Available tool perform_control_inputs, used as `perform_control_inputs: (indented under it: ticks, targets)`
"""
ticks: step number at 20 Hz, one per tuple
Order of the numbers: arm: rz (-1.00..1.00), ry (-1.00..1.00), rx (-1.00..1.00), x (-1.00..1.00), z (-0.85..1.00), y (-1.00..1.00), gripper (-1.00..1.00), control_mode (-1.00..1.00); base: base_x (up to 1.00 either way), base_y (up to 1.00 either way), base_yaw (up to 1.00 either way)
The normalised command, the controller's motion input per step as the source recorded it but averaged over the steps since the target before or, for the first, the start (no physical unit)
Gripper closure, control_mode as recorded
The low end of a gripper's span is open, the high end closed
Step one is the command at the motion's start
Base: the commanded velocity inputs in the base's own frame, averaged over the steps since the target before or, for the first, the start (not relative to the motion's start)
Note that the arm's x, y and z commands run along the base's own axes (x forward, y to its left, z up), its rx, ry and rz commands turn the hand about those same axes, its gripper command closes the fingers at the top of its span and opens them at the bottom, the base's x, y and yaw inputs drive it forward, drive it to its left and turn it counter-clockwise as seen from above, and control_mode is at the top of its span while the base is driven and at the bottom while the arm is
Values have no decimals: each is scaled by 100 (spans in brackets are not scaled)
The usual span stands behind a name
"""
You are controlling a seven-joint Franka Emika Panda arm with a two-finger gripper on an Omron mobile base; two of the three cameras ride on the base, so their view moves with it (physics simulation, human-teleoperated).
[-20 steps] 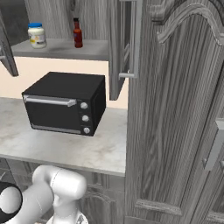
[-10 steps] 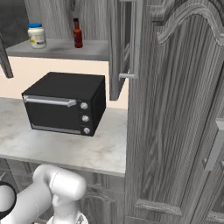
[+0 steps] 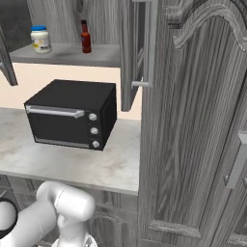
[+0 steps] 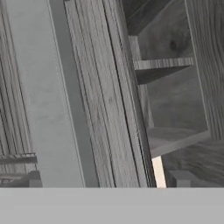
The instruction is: Move the mayonnaise and condiment bottle from the cabinet to the dining counter.
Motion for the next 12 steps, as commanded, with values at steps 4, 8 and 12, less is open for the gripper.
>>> perform_control_inputs:
  ticks: [4, 8, 12]
  targets:
    - [6, -10, 8, -30, 14, -22, -100, -100, 0, 0, 0]
    - [7, -9, 6, -6, 28, -11, -100, -100, 0, 0, 0]
    - [5, -10, 2, -2, 41, 5, -100, -100, 0, 0, 0]
